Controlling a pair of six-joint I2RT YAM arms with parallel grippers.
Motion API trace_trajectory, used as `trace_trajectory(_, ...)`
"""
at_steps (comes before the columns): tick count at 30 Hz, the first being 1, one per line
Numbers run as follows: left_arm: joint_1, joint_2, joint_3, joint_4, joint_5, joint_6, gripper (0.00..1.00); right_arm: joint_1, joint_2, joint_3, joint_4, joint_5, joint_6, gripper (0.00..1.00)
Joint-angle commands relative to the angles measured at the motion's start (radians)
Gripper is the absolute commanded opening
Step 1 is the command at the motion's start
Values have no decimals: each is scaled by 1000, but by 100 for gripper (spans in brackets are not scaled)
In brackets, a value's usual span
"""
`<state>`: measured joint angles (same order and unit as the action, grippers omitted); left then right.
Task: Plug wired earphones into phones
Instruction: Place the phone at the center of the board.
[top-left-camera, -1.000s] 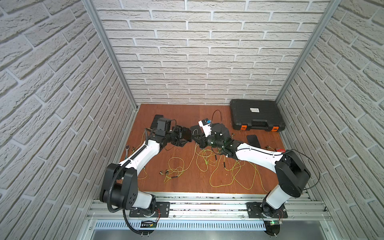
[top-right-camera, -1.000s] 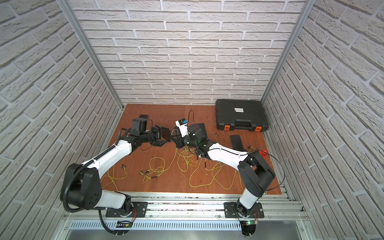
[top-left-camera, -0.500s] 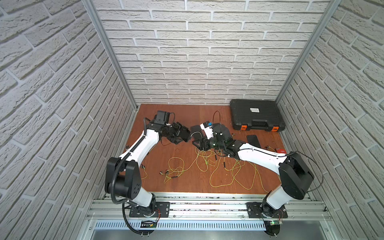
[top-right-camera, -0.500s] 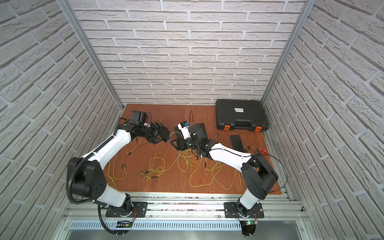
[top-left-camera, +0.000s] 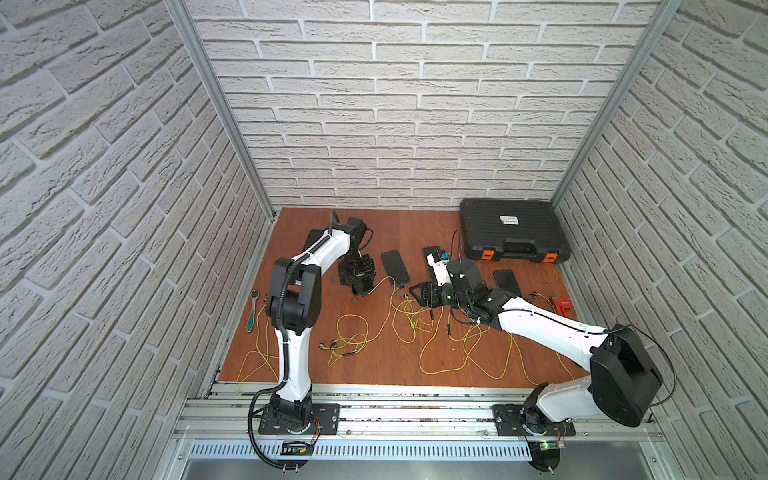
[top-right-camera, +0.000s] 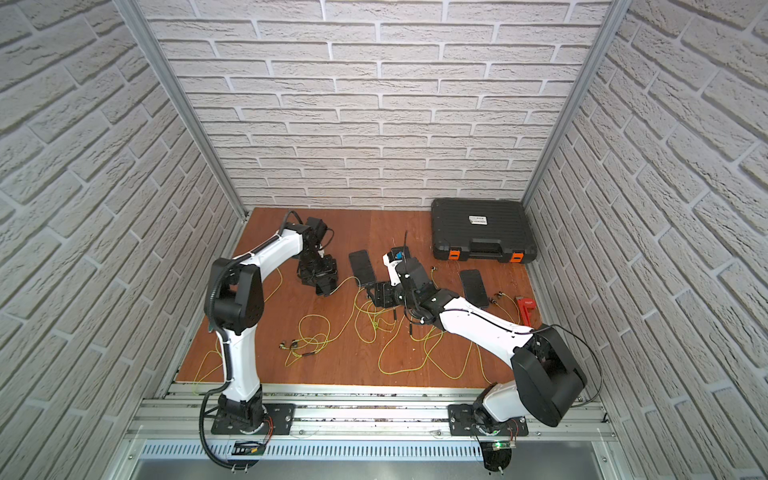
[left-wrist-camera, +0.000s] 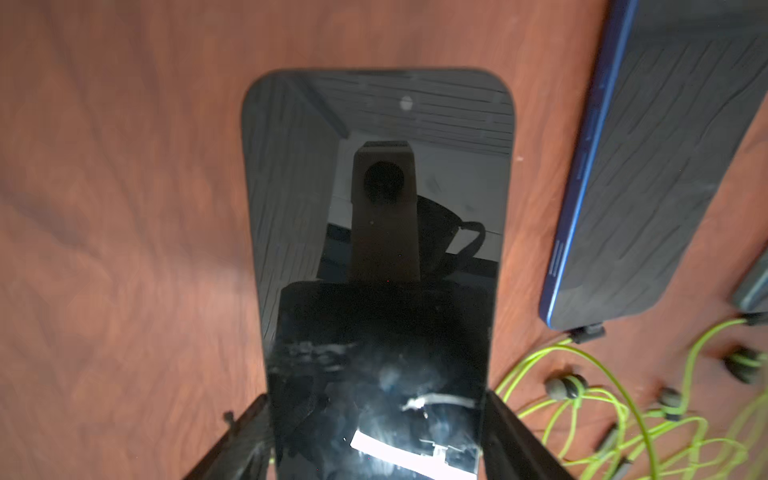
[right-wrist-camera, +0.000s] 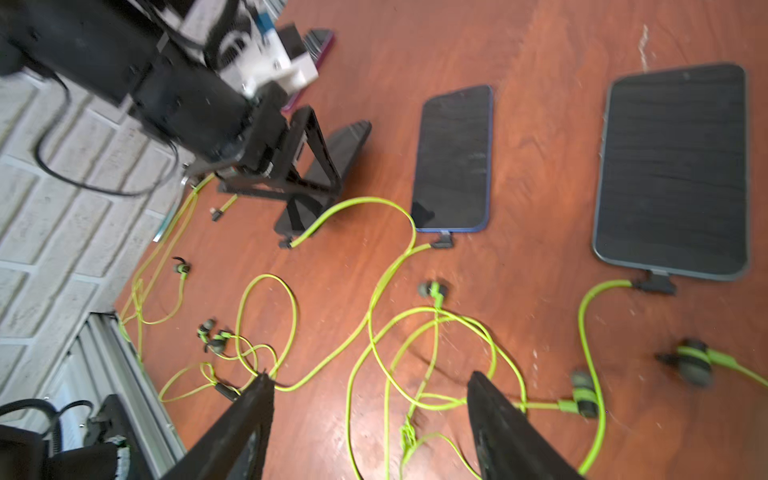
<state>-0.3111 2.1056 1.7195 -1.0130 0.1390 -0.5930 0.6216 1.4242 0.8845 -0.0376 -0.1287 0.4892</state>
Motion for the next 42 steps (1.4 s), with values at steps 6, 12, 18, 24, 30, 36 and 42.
trace_trajectory(6, -31, 178, 236, -157, -174, 178, 1, -18, -73, -45, -26, 61, 2, 74)
trace_trajectory(12, -58, 230, 269, -162, -219, 166, 17, -34, -60, -33, -29, 48, -8, 74)
trace_trajectory(18, -60, 217, 222, -131, -214, 160, 52, -47, -29, -3, -21, 20, -8, 73)
trace_trajectory(24, -61, 139, 148, -37, -205, 204, 86, -51, 7, 45, -49, 5, -34, 73)
trace_trajectory(30, -50, 21, 99, -27, -245, 209, 98, -51, 27, 87, -99, -15, -60, 74)
trace_trajectory(36, 73, -252, -89, -67, -254, 166, 97, -48, 22, 55, -122, -3, -71, 74)
trace_trajectory(42, 311, -361, -250, -40, -232, 219, 86, -49, 20, 28, -158, 22, -103, 73)
